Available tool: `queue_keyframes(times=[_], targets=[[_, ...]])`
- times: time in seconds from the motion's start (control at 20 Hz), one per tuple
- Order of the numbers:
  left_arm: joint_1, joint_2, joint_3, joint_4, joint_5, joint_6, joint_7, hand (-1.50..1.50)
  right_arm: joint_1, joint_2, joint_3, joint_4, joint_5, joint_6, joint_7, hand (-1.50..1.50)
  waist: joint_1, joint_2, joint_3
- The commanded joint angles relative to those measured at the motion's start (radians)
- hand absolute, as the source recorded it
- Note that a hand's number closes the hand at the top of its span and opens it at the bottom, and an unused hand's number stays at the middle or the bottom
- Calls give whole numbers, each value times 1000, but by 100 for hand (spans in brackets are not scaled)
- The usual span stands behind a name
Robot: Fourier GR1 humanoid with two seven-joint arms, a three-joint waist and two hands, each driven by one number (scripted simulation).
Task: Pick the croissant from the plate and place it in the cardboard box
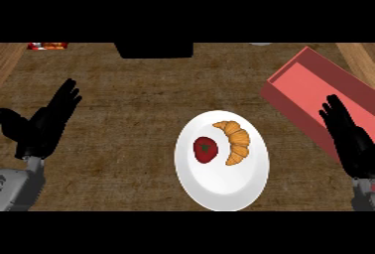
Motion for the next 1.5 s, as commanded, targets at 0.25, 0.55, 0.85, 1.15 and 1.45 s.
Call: queue_keyframes(times=[0.25,0.55,0.85,1.15,1.45], targets=[[108,-92,15,51,-114,205,-67,0,-109,16,98,-228,327,-260,-50,150,31,-9,-7],[157,-140,-10,38,-108,212,-58,0,69,26,217,-235,720,-582,115,-150,8,-9,-6],[172,-155,-14,21,-143,231,-67,0,129,-85,279,-402,986,-469,416,-150,9,-7,-6],[125,-208,-50,52,-186,277,-33,0,55,-159,270,-649,1011,-144,801,-150,10,-6,-6],[81,-211,-26,84,-183,252,-38,0,-194,-94,336,-658,961,158,1090,-150,29,0,-6]])
